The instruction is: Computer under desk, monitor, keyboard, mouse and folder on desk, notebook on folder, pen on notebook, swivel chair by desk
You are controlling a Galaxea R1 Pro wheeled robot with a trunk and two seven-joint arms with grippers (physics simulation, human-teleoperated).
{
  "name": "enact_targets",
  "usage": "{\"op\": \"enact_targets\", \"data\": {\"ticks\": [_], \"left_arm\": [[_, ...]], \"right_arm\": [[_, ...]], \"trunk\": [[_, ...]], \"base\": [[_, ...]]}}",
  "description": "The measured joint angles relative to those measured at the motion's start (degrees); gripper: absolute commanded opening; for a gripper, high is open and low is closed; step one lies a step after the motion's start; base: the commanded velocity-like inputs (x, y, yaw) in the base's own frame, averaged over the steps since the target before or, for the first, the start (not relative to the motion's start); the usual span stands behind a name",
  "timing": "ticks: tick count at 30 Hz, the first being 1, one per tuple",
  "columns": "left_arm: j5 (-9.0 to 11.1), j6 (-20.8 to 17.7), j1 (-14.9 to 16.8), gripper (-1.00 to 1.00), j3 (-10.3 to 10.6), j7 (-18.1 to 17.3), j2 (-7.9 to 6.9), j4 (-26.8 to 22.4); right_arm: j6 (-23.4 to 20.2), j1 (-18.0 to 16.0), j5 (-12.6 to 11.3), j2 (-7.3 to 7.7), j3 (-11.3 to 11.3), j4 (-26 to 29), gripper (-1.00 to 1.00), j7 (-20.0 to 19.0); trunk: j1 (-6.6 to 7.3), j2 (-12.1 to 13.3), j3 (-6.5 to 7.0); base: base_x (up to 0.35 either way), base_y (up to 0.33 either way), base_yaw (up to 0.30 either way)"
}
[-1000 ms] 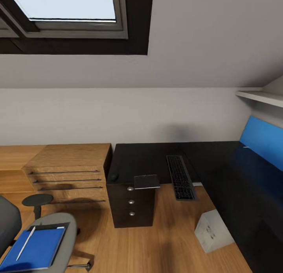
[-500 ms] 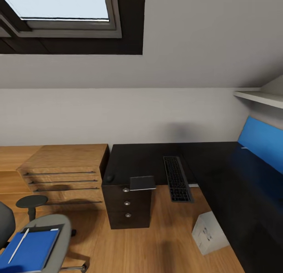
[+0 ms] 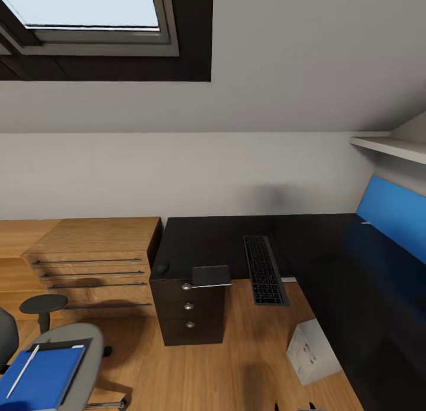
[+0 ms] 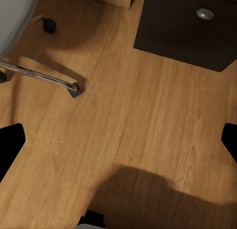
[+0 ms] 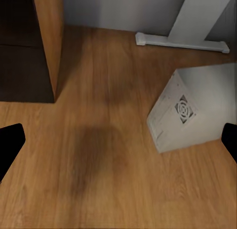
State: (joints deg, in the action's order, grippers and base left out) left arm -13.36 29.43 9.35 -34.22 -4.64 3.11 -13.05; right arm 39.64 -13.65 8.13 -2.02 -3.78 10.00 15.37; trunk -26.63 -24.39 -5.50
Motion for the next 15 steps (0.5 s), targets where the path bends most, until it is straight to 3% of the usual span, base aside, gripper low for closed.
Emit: {"op": "enact_targets", "data": {"ticks": [4, 6, 8, 9, 10, 15], "left_arm": [[0.1, -0.1, 0.0, 1.0, 0.0, 0.0, 0.02, 0.0], [0.2, -0.1, 0.0, 1.0, 0.0, 0.0, 0.02, 0.0], [0.2, -0.1, 0.0, 1.0, 0.0, 0.0, 0.04, 0.0], [0.2, -0.1, 0.0, 1.0, -0.1, 0.0, 0.06, 0.0], [0.2, -0.2, 0.0, 1.0, -0.1, 0.0, 0.07, 0.0], [0.2, -0.2, 0.0, 1.0, 0.0, 0.1, 0.25, 0.0]], "right_arm": [[-1.6, 0.0, -1.1, 0.16, 0.0, 4.9, 1.0, -0.7], [-2.2, 0.0, -4.1, 0.11, 0.2, 9.0, 1.0, -1.1], [-3.4, -0.1, -7.8, 0.03, 0.3, 12.1, 1.0, -1.3], [-5.6, -0.1, -11.9, 0.04, 0.4, 14.9, 1.0, -1.6], [-6.5, -0.2, -13.5, 0.08, 0.4, 15.9, 1.0, -1.9], [-16.2, -0.3, -26.9, 0.62, 0.5, 23.8, 1.0, -9.7]], "trunk": [[-0.88, -1.6, -0.72], [-1.32, -2.4, -1.08], [-1.76, -3.2, -1.45], [-1.98, -3.6, -1.62], [-2.2, -4.0, -1.81], [-3.3, -6.0, -2.71]], "base": [[0.0, -0.001, 0.0], [0.0, 0.0, 0.0], [0.0, 0.0, 0.0], [0.0, 0.0, 0.0], [0.0, 0.0, 0.0], [0.0, 0.0, 0.0]]}}
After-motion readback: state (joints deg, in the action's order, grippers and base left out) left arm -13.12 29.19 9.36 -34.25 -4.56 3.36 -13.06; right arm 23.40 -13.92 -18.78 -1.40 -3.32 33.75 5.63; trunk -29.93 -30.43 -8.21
